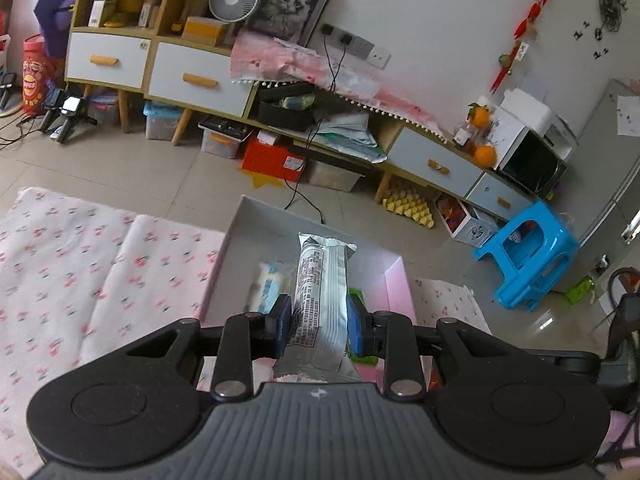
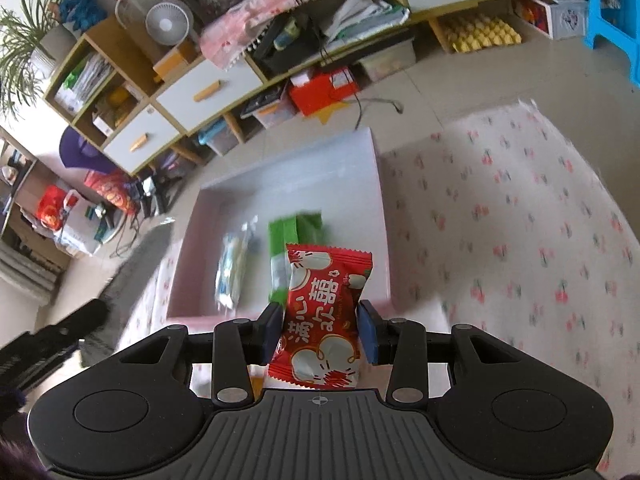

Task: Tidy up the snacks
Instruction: 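Carry both snacks into the pink box and open both tools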

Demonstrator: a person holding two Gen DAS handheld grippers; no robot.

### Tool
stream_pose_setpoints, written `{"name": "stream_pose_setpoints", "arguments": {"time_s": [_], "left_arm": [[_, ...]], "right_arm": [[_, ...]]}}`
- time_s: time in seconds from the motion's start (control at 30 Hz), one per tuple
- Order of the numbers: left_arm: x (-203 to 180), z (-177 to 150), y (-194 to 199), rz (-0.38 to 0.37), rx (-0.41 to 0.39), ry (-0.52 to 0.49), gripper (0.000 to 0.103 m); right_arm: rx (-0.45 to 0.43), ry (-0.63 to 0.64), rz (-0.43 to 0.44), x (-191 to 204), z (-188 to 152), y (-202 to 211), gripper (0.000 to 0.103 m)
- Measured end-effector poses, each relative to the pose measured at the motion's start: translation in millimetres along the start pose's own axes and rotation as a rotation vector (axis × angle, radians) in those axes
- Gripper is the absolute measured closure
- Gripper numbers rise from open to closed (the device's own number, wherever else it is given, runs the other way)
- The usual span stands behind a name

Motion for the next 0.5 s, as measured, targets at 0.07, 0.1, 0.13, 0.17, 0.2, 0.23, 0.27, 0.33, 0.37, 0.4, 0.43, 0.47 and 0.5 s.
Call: {"name": "stream_pose_setpoints", "arguments": {"time_s": [0.07, 0.1, 0.13, 0.17, 0.2, 0.23, 0.27, 0.33, 0.37, 0.4, 0.43, 0.47, 0.5], "left_arm": [[1.2, 0.5, -11.9, -0.003, -0.005, 0.004, 0.077], [1.1, 0.5, -19.7, -0.003, -0.007, 0.005, 0.077], [1.7, 1.1, -26.5, 0.001, -0.008, 0.008, 0.077], [2.5, 1.2, -31.9, 0.006, -0.007, 0.012, 0.077], [4.3, 1.0, -41.0, 0.009, -0.001, 0.023, 0.077], [5.6, 1.1, -45.4, 0.009, 0.003, 0.035, 0.077], [6.9, 2.0, -50.2, 0.009, 0.007, 0.049, 0.077], [9.7, 1.4, -60.9, 0.010, 0.017, 0.071, 0.077], [9.7, 1.0, -66.7, 0.013, 0.021, 0.077, 0.077], [8.6, 1.1, -71.7, 0.016, 0.024, 0.079, 0.077], [8.2, 0.3, -75.9, 0.016, 0.029, 0.078, 0.077], [7.9, -0.8, -80.0, 0.012, 0.036, 0.081, 0.077], [7.8, -1.8, -83.5, 0.012, 0.042, 0.089, 0.077]], "right_arm": [[-0.008, 0.030, -0.007, 0.0, 8.7, -10.2, 0.064], [-0.010, 0.046, -0.016, -0.1, 12.4, -15.7, 0.064], [-0.011, 0.061, -0.023, -0.4, 15.3, -21.0, 0.064], [-0.013, 0.074, -0.024, -0.5, 17.6, -25.3, 0.064], [-0.017, 0.090, -0.024, -0.6, 19.9, -30.6, 0.064], [-0.019, 0.105, -0.026, -0.6, 21.8, -35.1, 0.064], [-0.023, 0.121, -0.029, -0.9, 23.3, -40.0, 0.064], [-0.026, 0.142, -0.031, -1.6, 25.3, -49.1, 0.064], [-0.026, 0.147, -0.029, -1.8, 26.4, -52.4, 0.064], [-0.026, 0.151, -0.018, -1.5, 26.7, -56.2, 0.064], [-0.027, 0.154, -0.007, -1.1, 26.9, -59.1, 0.064], [-0.026, 0.155, 0.005, -0.8, 26.8, -62.9, 0.064], [-0.024, 0.154, 0.013, -0.8, 26.5, -65.8, 0.064]]}}
Point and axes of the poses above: each gripper's, at about its wrist camera, not at the fingertips, and y roughly against the way its jaws point, x to its left, z to its top, the point moved 2 cm from there along -y, roughly the way its jaws point, and after that the axes turned 6 degrees about -x, right-handed, at the moved point
